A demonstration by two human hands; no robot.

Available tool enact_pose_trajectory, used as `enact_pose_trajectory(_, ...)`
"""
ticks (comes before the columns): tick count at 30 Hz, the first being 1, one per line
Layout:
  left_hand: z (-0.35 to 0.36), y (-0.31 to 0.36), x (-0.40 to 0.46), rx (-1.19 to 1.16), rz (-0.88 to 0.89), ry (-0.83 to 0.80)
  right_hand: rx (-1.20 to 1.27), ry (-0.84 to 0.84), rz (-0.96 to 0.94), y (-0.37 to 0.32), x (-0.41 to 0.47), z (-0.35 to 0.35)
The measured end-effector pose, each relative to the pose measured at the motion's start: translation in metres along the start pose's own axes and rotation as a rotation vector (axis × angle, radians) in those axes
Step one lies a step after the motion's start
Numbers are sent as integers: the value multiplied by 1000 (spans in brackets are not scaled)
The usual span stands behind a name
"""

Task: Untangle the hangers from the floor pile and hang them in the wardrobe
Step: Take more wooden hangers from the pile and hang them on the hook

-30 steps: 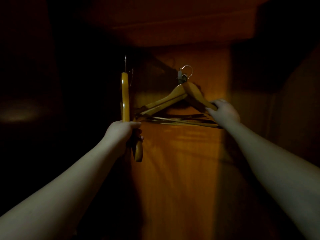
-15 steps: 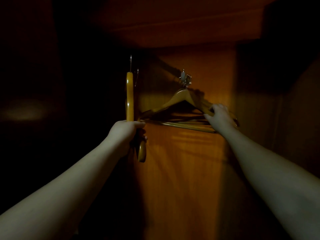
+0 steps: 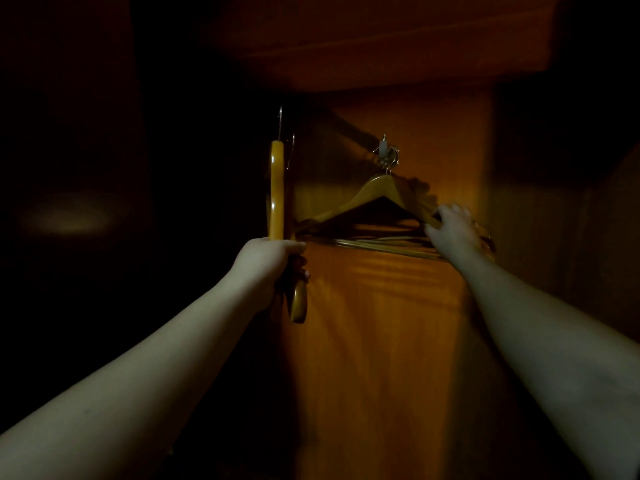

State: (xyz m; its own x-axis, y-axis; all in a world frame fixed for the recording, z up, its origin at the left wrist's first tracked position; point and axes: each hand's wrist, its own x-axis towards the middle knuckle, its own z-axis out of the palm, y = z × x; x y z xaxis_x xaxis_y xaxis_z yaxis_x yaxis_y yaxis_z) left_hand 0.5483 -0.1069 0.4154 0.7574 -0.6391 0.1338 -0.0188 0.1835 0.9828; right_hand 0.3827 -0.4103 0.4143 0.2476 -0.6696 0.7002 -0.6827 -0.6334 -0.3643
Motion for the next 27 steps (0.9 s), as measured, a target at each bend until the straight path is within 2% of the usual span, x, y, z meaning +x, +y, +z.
enact_pose_trajectory(19,-10,-10,-9,-25,-55,-61,-157,-37,85,2,2,-3)
enact_pose_trajectory(25,-21,-13,-11,-18,-59,-98,-340,-124,177,-9,-5,-13)
enact_pose_trajectory(27,-26,-15,-11,-19,-61,-113,-371,-90,175,-16,-14,-16)
